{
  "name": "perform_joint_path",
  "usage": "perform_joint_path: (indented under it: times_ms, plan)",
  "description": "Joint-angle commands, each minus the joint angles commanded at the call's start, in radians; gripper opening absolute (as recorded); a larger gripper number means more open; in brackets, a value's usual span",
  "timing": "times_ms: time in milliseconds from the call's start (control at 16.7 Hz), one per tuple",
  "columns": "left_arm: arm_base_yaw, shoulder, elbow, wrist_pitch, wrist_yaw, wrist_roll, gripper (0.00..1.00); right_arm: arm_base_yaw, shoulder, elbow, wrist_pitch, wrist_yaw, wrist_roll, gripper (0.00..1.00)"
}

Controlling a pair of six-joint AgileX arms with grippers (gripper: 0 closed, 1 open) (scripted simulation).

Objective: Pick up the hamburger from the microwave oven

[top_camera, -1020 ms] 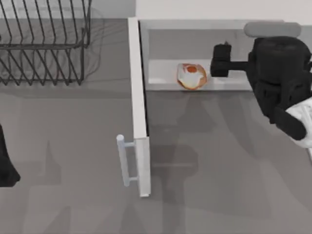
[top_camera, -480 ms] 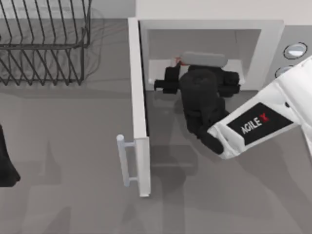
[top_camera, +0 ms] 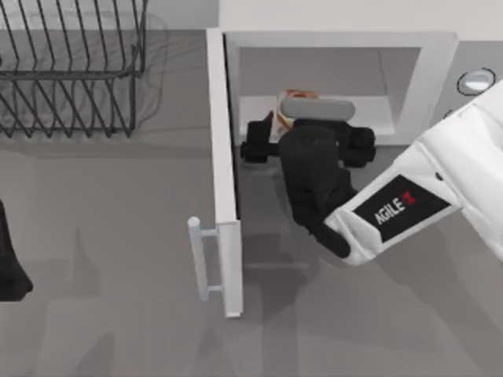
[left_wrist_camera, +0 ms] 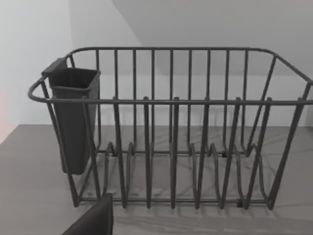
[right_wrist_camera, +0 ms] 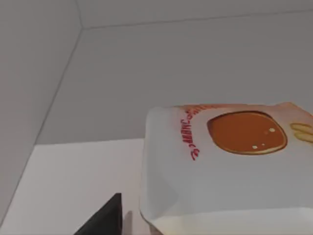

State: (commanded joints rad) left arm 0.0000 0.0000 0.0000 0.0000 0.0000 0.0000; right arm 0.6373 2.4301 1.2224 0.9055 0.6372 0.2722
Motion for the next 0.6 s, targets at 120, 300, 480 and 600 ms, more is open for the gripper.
perform_joint_path:
  times_ms: [120, 300, 480, 600]
  plan:
    - [0.0, 0.0, 0.0, 0.0, 0.0, 0.0, 1.0, -0.003, 0.013, 0.014, -0.008, -0.003, -0.002, 1.0]
    - [0.0, 0.0, 0.0, 0.0, 0.0, 0.0, 1.0, -0.024, 0.088, 0.115, -0.06, -0.023, -0.013, 1.0]
    - [0.0, 0.0, 0.0, 0.0, 0.0, 0.0, 1.0, -0.059, 0.199, 0.299, -0.143, -0.056, -0.03, 1.0]
    - [0.0, 0.0, 0.0, 0.0, 0.0, 0.0, 1.0, -0.086, 0.279, 0.441, -0.209, -0.082, -0.045, 1.0]
